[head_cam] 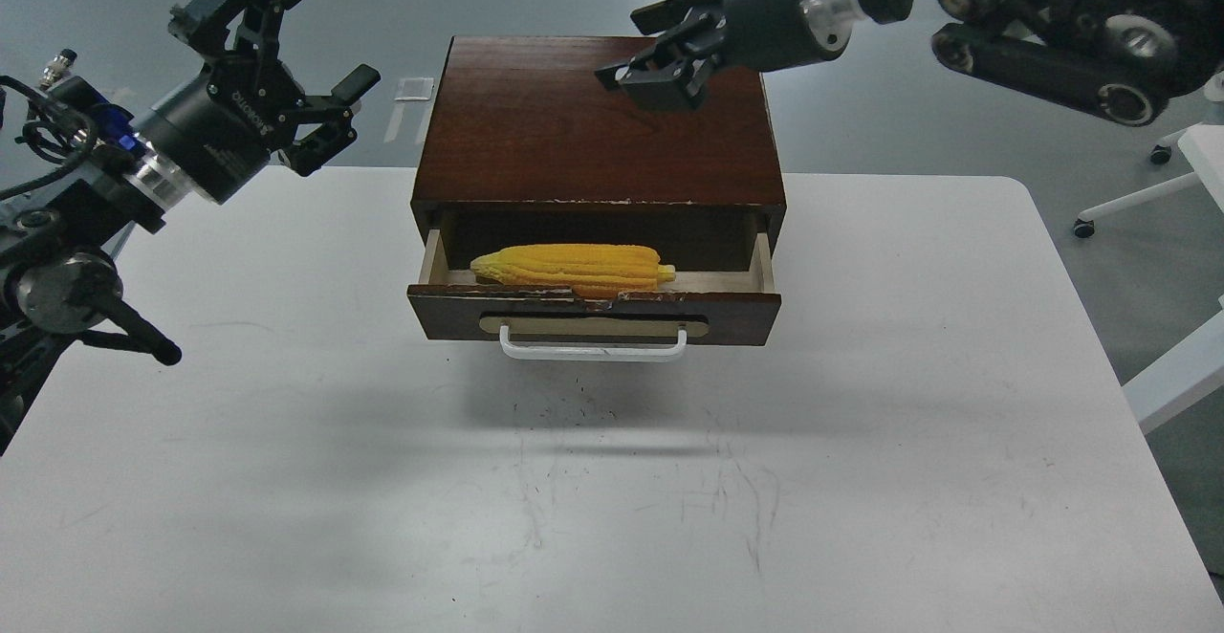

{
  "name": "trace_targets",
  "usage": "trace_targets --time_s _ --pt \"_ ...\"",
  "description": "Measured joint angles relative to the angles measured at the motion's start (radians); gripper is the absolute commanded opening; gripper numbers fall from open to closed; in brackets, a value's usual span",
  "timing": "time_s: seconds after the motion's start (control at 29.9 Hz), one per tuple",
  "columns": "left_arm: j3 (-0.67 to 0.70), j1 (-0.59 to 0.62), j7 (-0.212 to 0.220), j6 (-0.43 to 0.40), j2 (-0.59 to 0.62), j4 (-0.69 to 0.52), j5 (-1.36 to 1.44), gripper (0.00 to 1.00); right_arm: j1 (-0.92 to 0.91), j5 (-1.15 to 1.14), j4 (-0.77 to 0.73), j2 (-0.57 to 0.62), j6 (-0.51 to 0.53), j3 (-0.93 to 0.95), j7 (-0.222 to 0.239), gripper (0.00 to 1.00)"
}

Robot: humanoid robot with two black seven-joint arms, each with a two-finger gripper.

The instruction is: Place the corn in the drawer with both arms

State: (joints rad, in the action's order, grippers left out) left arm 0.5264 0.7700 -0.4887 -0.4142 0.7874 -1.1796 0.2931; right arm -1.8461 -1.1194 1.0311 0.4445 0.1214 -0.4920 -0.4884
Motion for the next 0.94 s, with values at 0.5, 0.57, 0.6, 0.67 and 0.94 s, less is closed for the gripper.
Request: trace_targets --time_s 0.5,0.57,0.6,0.67,0.94 --pt "-0.001 -0.033 0.000 0.000 -0.032 0.000 0.013 0.99 0.831 0.632 -0.008 0.211 -0.007 0.695 0.000 1.00" --pt "-0.001 -0.038 0.000 0.001 -0.036 0.000 0.014 0.99 0.925 0.656 -0.011 0.188 -0.007 0.778 0.000 1.00" --pt "-0.001 -0.041 0.000 0.001 -0.038 0.000 0.015 0.99 0.970 0.665 -0.013 0.171 -0.007 0.813 0.000 1.00" --pt "-0.001 -0.048 0.000 0.001 -0.040 0.000 0.015 0.99 1.048 0.685 -0.025 0.134 -0.008 0.878 0.000 1.00" --pt "0.000 -0.064 0.000 0.002 -0.047 0.000 0.015 0.99 1.194 0.739 -0.052 0.042 -0.009 1.004 0.000 1.00"
